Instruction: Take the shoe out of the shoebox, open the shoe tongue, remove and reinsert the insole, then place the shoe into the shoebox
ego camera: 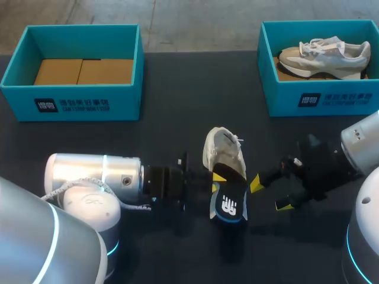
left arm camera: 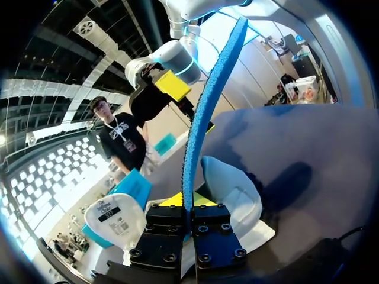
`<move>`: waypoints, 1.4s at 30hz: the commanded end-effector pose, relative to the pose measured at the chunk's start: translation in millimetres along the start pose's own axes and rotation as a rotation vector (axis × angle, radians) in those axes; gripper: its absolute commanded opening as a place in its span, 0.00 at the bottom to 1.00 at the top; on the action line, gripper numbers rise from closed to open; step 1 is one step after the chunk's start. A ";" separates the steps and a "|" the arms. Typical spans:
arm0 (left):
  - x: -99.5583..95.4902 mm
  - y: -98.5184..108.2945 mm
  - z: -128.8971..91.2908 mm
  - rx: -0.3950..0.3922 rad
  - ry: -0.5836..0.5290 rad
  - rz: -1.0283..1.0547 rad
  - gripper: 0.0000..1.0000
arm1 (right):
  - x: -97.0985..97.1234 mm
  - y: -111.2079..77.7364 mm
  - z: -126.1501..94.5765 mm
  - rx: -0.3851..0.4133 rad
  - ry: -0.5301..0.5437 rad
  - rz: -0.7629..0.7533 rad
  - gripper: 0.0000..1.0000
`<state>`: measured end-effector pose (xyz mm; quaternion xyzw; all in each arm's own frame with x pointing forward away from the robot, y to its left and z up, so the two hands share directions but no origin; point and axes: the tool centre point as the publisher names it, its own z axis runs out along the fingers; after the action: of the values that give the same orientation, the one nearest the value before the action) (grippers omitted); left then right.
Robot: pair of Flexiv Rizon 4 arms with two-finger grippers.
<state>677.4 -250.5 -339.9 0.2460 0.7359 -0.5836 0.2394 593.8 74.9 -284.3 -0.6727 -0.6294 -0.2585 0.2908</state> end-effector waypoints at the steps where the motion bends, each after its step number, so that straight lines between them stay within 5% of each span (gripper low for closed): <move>1: -3.5 2.8 5.0 -0.012 -0.001 -0.002 0.00 | 0.8 -0.9 0.8 -0.002 -0.004 0.002 1.00; 18: -5.5 17.7 8.2 -0.053 0.000 -0.018 0.00 | 0.8 -0.9 0.8 -0.002 -0.004 0.002 1.00; 40: -4.2 4.8 3.5 -0.008 0.006 -0.033 0.00 | 0.8 -0.9 0.8 -0.002 -0.004 0.002 1.00; 42: -3.4 4.5 3.5 -0.006 0.008 -0.034 0.07 | 0.8 -0.9 0.8 -0.002 -0.004 0.002 1.00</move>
<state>684.6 -254.9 -342.6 0.2345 0.7427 -0.5843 0.2279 593.8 74.9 -284.3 -0.6727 -0.6294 -0.2584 0.2908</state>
